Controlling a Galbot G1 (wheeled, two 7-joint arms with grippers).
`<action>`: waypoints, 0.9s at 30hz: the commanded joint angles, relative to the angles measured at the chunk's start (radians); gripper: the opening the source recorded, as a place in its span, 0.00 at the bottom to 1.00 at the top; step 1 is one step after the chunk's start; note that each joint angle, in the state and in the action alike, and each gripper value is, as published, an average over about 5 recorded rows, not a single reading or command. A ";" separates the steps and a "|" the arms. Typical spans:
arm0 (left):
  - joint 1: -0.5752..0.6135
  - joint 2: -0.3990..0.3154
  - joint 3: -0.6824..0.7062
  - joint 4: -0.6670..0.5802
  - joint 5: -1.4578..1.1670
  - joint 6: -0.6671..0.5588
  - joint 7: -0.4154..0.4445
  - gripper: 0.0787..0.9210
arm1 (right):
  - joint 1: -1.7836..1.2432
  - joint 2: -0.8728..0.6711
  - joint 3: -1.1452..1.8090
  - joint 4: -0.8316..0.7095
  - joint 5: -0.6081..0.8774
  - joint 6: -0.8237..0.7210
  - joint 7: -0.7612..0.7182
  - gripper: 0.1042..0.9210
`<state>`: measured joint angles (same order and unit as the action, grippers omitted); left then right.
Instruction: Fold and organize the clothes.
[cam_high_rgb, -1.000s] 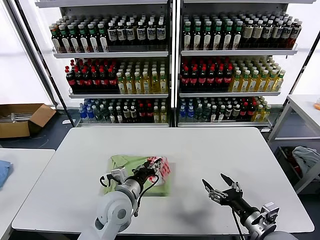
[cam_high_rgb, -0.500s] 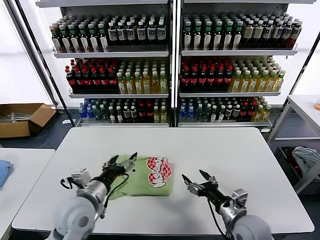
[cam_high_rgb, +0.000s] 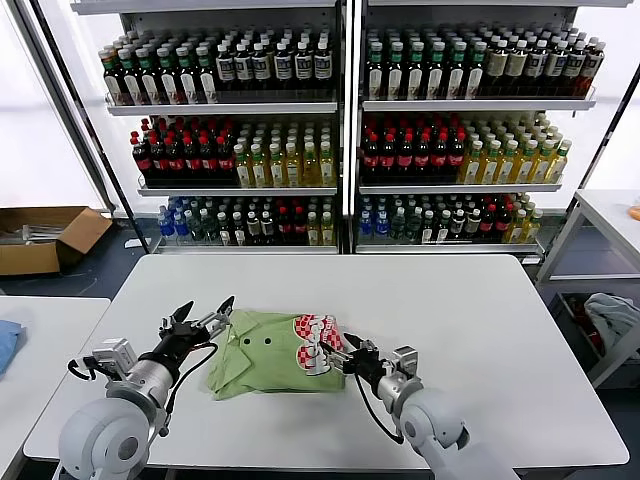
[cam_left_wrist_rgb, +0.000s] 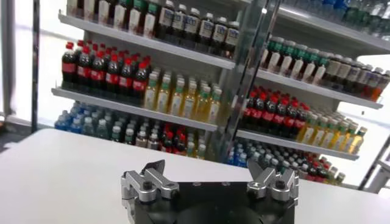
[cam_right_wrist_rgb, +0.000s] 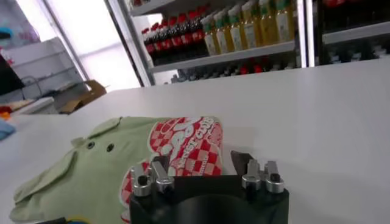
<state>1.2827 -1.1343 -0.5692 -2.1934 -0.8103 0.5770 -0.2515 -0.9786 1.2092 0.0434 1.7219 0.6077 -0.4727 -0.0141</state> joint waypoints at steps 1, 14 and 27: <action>0.021 0.001 -0.051 -0.016 0.018 0.001 0.014 0.88 | 0.106 0.018 -0.123 -0.052 -0.044 -0.105 0.079 0.60; 0.029 -0.008 -0.054 -0.017 0.016 0.000 0.015 0.88 | -0.048 -0.147 0.000 0.142 -0.040 -0.107 0.029 0.15; 0.032 -0.047 -0.021 -0.009 0.021 0.000 0.004 0.88 | -0.164 -0.312 0.148 0.217 -0.089 -0.072 0.018 0.01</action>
<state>1.3137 -1.1659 -0.6003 -2.2052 -0.7924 0.5771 -0.2442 -1.0591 1.0067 0.0962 1.8616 0.5725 -0.5648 -0.0098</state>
